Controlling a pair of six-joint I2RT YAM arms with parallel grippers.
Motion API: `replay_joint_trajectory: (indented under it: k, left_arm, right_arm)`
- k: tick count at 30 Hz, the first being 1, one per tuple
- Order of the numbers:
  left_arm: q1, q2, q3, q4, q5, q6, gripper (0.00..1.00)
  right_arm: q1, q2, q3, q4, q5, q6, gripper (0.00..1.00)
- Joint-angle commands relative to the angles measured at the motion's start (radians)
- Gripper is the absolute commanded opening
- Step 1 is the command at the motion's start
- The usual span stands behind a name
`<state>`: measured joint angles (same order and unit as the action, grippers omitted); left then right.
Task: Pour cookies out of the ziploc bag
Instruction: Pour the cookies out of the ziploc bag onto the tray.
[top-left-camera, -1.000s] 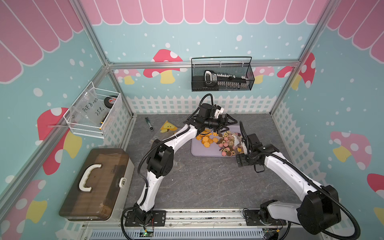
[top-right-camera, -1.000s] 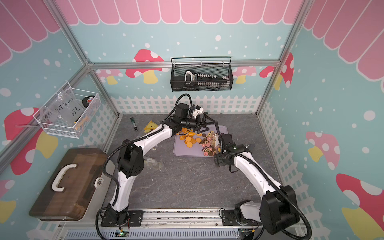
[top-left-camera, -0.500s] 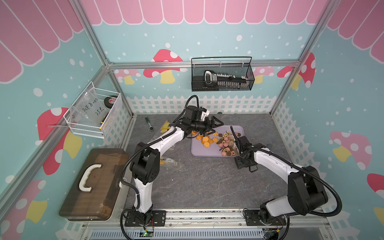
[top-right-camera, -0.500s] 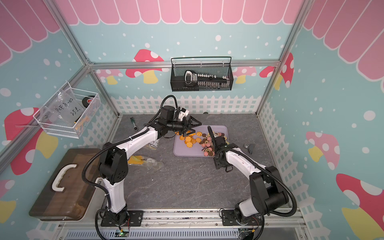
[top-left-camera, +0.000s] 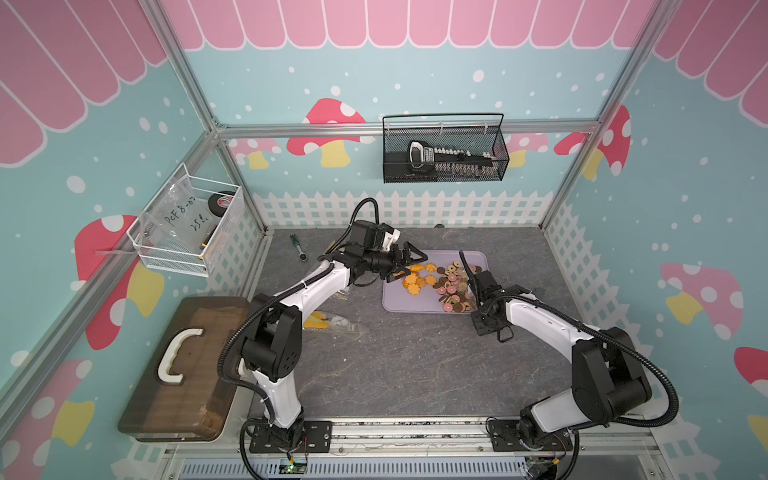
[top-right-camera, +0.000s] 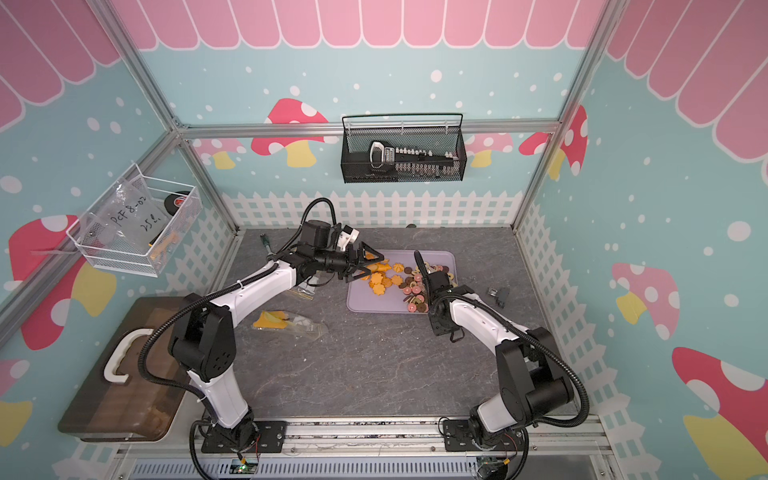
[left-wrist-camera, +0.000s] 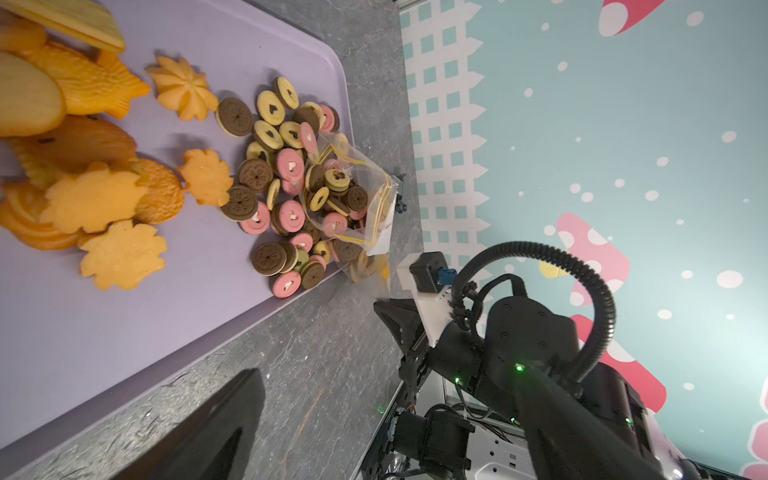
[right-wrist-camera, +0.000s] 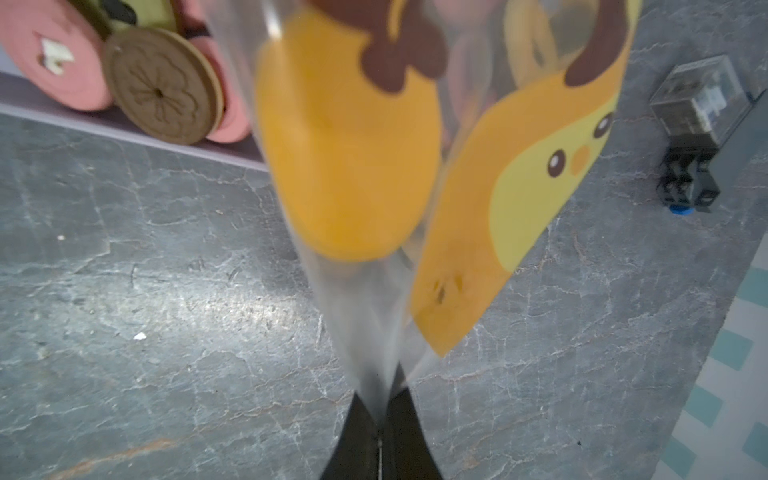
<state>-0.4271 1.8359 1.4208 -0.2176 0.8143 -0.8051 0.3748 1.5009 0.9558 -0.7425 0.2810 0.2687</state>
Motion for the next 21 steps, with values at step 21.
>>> replay_joint_trajectory:
  k: [21]
  left_arm:
    - [-0.136, -0.076, -0.223, 0.180, -0.121, -0.006, 1.00]
  right_arm:
    - [0.006, 0.181, 0.519, -0.259, -0.032, -0.123, 0.00]
